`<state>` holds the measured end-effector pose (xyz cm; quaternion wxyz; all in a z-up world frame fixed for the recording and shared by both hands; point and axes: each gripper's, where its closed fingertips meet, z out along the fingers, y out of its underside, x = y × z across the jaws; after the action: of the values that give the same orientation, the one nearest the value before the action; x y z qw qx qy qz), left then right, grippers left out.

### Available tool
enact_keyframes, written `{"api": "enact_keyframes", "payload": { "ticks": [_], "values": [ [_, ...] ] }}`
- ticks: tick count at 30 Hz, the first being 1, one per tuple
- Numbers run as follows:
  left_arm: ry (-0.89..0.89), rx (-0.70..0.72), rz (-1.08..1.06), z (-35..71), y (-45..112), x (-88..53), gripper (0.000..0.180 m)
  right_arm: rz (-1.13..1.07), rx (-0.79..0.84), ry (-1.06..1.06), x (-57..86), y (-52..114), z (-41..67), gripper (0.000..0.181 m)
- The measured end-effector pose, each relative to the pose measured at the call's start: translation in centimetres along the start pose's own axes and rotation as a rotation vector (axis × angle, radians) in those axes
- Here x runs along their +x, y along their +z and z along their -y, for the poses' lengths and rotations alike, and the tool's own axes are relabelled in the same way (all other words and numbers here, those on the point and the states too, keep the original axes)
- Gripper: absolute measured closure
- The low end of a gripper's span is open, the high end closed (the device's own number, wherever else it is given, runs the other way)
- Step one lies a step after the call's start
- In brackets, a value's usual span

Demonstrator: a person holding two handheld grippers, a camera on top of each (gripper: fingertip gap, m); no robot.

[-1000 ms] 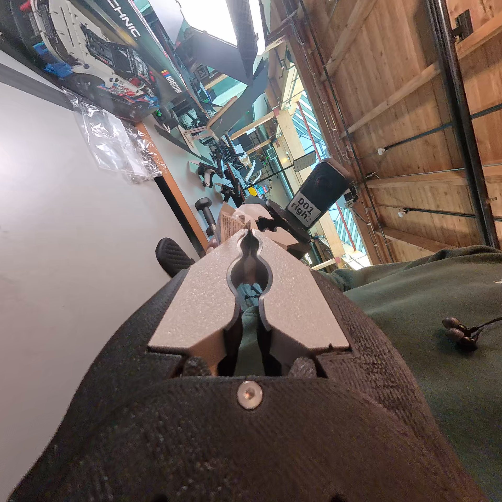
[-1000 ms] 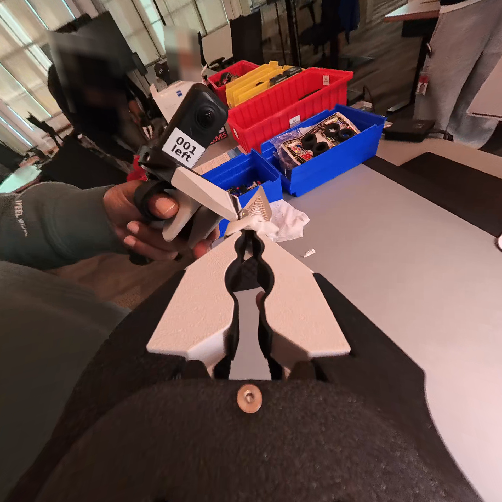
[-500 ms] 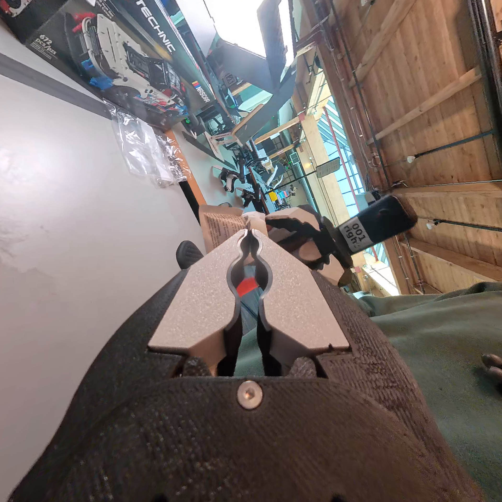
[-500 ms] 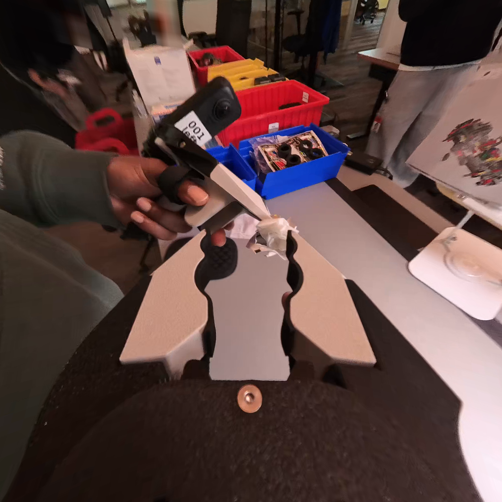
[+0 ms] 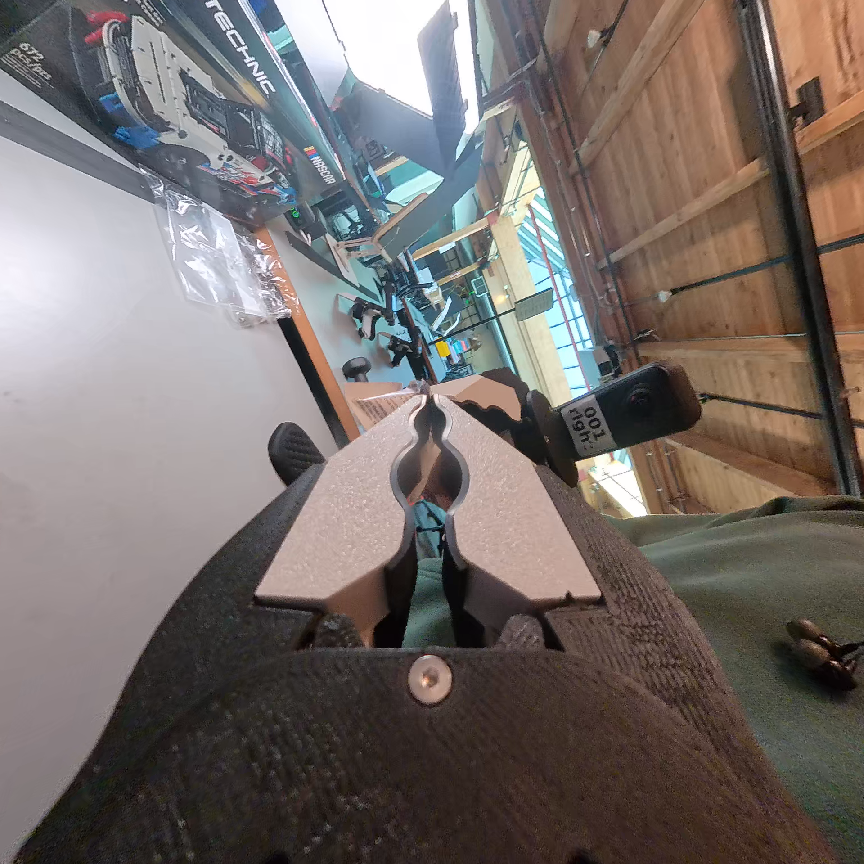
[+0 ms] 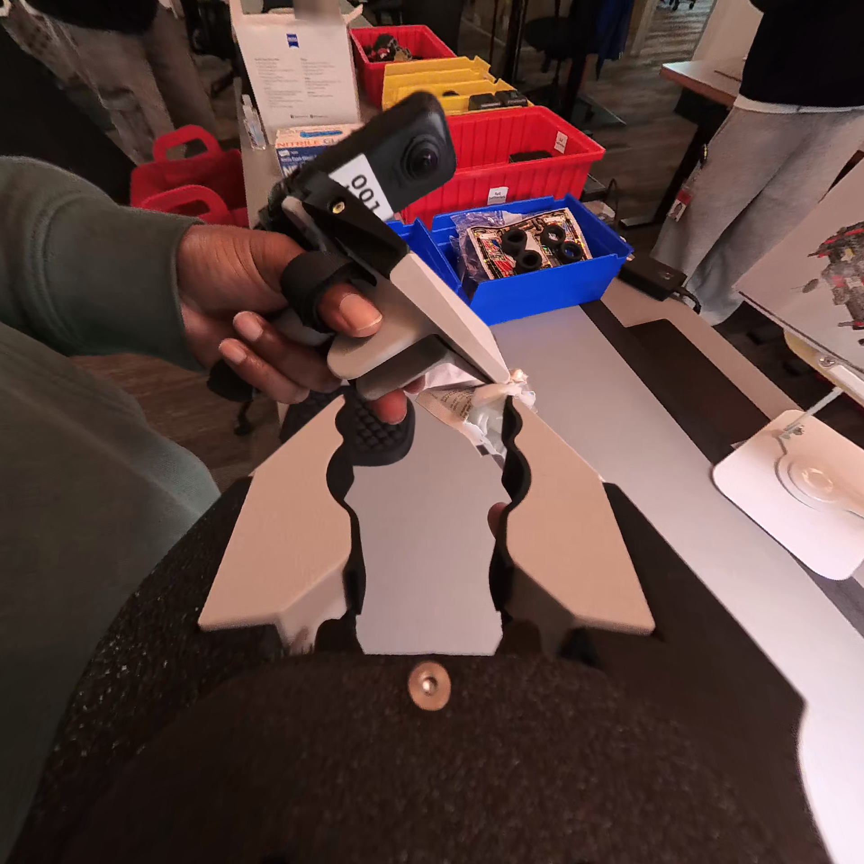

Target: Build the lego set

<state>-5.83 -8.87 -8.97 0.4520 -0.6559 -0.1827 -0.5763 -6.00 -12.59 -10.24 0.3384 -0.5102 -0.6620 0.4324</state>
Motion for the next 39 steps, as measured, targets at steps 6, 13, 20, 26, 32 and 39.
{"api": "enact_keyframes", "payload": {
  "ticks": [6, 13, 20, 26, 32, 39],
  "values": [
    [-0.036, 0.018, -0.028, -0.3, -0.2, 0.3, 0.18, 0.031, 0.005, 0.033, -0.3, 0.0, -0.1, 0.136],
    [-0.081, 0.007, -0.051, -0.9, -0.6, 0.4, 0.18, 0.06, -0.085, -0.074, -1.2, 0.4, -0.8, 0.14],
    [-0.076, -0.031, -0.032, -1.7, -1.3, 0.2, 0.18, 0.068, -0.147, -0.189, -2.0, 1.0, -1.4, 0.148],
    [-0.071, -0.037, -0.048, -1.9, -1.7, 0.3, 0.18, 0.067, -0.128, -0.11, -1.4, 1.0, -1.2, 0.163],
    [-0.059, -0.036, -0.075, -1.8, -2.1, 0.9, 0.18, 0.074, -0.129, -0.121, -1.5, 0.7, -1.1, 0.171],
    [0.442, -0.117, 0.09, -1.4, -4.1, 2.8, 0.128, 0.184, -0.051, 0.214, -1.0, -0.6, 0.7, 0.173]
  ]
}}
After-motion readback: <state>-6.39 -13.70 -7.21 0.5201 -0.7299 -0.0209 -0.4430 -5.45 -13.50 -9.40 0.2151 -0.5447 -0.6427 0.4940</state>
